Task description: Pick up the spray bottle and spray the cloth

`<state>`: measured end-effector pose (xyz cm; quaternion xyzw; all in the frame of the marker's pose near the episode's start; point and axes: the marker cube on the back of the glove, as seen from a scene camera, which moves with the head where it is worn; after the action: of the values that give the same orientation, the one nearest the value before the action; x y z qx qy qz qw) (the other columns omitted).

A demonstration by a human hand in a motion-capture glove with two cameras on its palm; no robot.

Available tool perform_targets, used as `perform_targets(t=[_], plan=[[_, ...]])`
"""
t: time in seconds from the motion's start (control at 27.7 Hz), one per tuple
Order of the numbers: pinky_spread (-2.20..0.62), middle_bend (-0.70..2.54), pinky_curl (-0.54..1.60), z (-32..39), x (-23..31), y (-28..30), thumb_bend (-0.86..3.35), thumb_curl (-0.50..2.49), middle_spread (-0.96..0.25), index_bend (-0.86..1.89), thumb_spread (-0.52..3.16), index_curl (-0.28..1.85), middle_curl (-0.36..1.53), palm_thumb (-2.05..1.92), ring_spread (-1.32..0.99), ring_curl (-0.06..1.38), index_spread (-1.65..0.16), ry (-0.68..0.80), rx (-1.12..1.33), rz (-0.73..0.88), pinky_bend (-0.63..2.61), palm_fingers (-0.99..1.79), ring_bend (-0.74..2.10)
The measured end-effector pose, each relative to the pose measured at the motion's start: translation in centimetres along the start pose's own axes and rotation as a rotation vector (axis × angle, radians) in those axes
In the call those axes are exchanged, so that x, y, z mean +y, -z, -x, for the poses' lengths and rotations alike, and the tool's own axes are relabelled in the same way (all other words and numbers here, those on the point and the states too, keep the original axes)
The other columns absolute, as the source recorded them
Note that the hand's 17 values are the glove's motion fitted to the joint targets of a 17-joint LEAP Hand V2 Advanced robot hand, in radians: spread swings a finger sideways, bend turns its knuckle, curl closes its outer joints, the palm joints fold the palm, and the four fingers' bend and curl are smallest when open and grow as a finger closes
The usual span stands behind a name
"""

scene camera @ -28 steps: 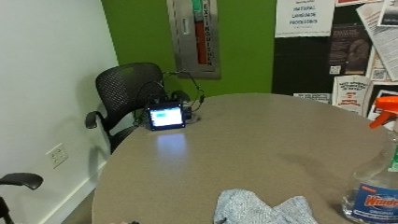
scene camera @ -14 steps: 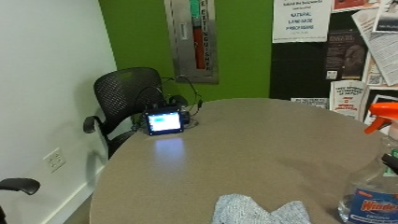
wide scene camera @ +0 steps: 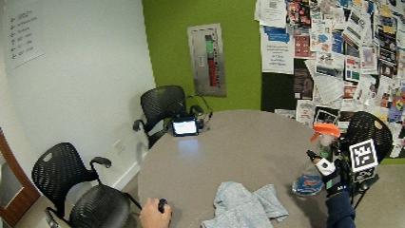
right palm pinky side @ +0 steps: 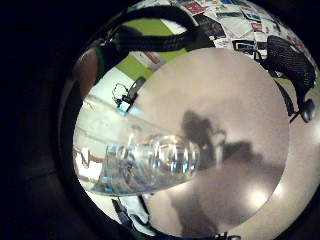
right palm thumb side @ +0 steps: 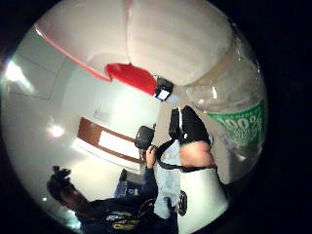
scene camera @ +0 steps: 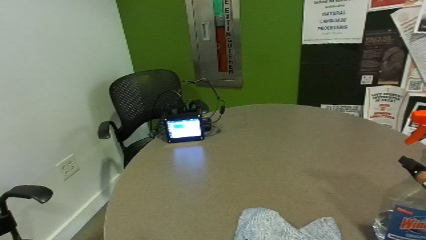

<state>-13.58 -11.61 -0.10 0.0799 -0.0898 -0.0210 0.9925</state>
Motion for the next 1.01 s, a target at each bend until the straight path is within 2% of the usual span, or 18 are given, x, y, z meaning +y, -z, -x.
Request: perform_targets(t=[0.22, 0.25, 0.4, 1.01], plan=[[0.12, 0.31, 0.32, -1.3, -0.5, 0.1, 0.0, 0.43, -0.09, 0.14, 1.06, 0.26, 0.36, 0.77, -0.1, 0.3, -0.32, 0.002, 0.013, -0.148, 0.33, 0.92, 0.47], [0.09, 0.36, 0.32, -1.6, -0.5, 0.1, -0.01, 0.43, -0.11, 0.18, 1.03, 0.28, 0.38, 0.76, -0.13, 0.3, -0.32, -0.005, 0.022, -0.174, 0.32, 1.06, 0.47], [-0.03, 0.37, 0.35, -2.4, -0.2, -0.3, -0.01, 0.46, -0.14, 0.14, 0.95, 0.29, 0.41, 0.8, -0.18, 0.34, -0.3, -0.029, 0.046, -0.256, 0.37, 1.21, 0.52], [-0.27, 0.4, 0.4, -1.4, -1.3, -0.3, -0.03, 0.57, -0.15, 0.15, 0.67, 0.36, 0.46, 0.89, -0.21, 0.41, -0.27, 0.074, 0.097, -0.346, 0.55, 1.28, 0.55]])
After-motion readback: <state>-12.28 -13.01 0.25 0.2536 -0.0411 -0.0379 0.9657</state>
